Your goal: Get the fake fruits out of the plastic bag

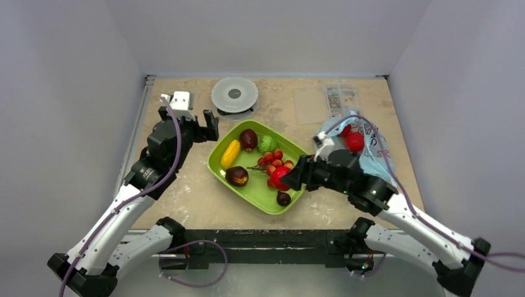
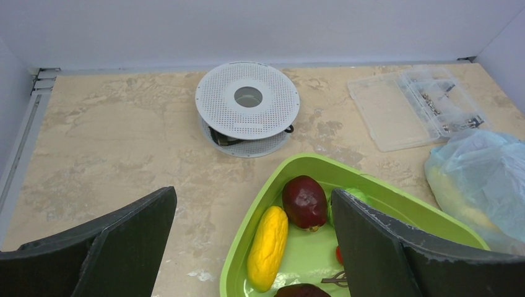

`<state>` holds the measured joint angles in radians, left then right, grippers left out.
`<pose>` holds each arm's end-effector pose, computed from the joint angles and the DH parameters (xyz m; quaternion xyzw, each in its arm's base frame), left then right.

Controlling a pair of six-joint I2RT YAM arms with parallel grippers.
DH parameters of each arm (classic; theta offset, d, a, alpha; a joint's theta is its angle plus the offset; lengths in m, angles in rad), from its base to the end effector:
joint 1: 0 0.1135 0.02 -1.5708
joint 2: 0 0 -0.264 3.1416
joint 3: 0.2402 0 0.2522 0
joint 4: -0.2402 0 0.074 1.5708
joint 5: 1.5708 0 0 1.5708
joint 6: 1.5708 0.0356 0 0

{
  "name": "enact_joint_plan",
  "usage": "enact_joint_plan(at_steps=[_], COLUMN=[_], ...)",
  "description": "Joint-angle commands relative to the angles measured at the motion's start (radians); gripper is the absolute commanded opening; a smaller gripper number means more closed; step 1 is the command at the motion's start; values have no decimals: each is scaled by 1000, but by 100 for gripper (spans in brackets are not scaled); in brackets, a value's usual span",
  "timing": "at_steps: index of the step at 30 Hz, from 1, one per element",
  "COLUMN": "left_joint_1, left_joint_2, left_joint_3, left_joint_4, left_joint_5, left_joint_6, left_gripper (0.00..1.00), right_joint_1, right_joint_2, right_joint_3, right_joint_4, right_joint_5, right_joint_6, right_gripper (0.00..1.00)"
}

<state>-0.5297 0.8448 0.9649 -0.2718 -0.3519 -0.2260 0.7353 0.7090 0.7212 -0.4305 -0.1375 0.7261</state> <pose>0.1675 -0.0839 0.3836 0.0003 0.7556 -0.1132 0.6452 0.1181 0.1134 0.3040 -0.0413 0.8364 0.4057 0.3664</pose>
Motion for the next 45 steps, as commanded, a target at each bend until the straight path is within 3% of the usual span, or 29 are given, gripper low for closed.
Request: enact_joint_plan(at_steps=[1,7,15,27,32,35,38,40,45], left_joint_1=[8,9,9,9,10,10,10,10,10], left_joint_2=[4,13,7,1,0,-1,-4,-7,-5], left_joint_3=[40,42,45,44,44,44,44,44,44], left_joint_4=[15,17,16,14,16,17,15,16,14], left_joint_5=[-8,-10,-2,-10,-3,-1,-1,1,13], left_joint_6=[-4,0,-1,1,-3,-3,-4,-4,-13], left_gripper=[96,96,96,96,96,96,96,96,97], right_joint_1=[254,371,374,374,374,374,374,372,363], right_joint_2=[214,634,830,990,906,816,649,524,351], right_joint_3=[131,405,518,573,584,593,543,473,335], right_joint_4=[74,-162,-243,-141,-165,-215,-244,-234,-291], right_joint_5=[347,479,464,389,411,456,597,712,719], right_joint_6=[12,-55,-94,-150,-148,-152,-129,-108,-43], right_gripper=[3,3,10,61,87,94,92,84,67])
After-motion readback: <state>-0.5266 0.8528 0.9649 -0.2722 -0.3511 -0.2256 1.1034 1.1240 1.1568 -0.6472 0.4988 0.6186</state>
